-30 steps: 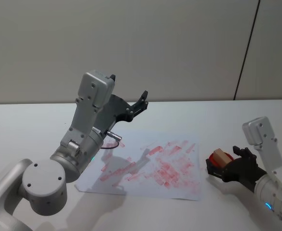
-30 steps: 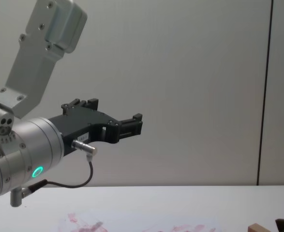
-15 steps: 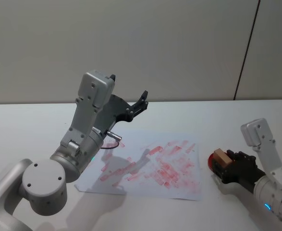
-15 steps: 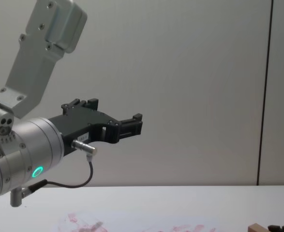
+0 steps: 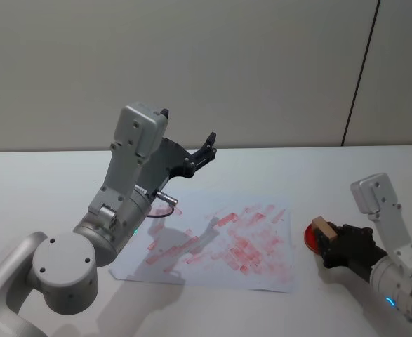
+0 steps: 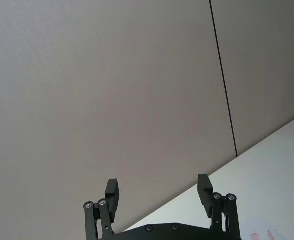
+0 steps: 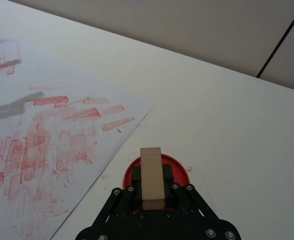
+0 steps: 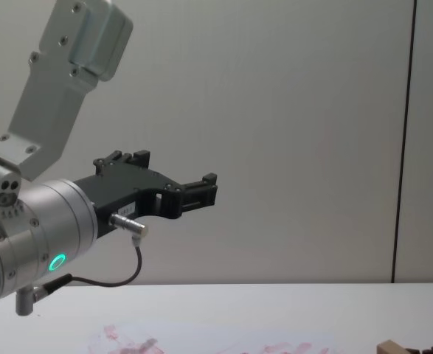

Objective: Use the one hand to pick up the stamp and affix it onto the A4 paper.

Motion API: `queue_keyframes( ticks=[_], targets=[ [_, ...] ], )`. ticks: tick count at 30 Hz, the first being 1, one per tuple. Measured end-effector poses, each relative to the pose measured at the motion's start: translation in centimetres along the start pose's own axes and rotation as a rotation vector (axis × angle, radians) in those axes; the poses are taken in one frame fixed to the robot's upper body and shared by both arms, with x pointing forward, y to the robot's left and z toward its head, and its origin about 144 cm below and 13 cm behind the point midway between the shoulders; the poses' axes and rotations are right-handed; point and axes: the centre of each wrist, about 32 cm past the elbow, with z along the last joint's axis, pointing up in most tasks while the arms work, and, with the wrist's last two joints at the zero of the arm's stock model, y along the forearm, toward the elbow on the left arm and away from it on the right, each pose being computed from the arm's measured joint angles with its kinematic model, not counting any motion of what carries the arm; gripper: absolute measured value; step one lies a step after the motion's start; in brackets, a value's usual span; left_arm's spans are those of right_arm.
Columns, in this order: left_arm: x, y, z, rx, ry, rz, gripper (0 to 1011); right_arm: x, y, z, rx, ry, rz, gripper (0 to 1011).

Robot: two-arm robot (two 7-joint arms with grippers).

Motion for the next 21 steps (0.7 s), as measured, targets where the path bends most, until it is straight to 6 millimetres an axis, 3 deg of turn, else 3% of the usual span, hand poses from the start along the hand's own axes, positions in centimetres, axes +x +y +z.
queue_keyframes(
  ticks=[8, 21],
  targets=[
    [0.0, 0.0, 0.0, 0.0, 0.0, 0.0, 1002, -0.1, 0.1, 0.9, 0.054, 0.007, 0.019, 218],
    [0.0, 0.0, 0.0, 0.0, 0.0, 0.0, 1001, -1.4, 1.2, 4.1, 0.195, 0.024, 0.146, 218]
  ],
)
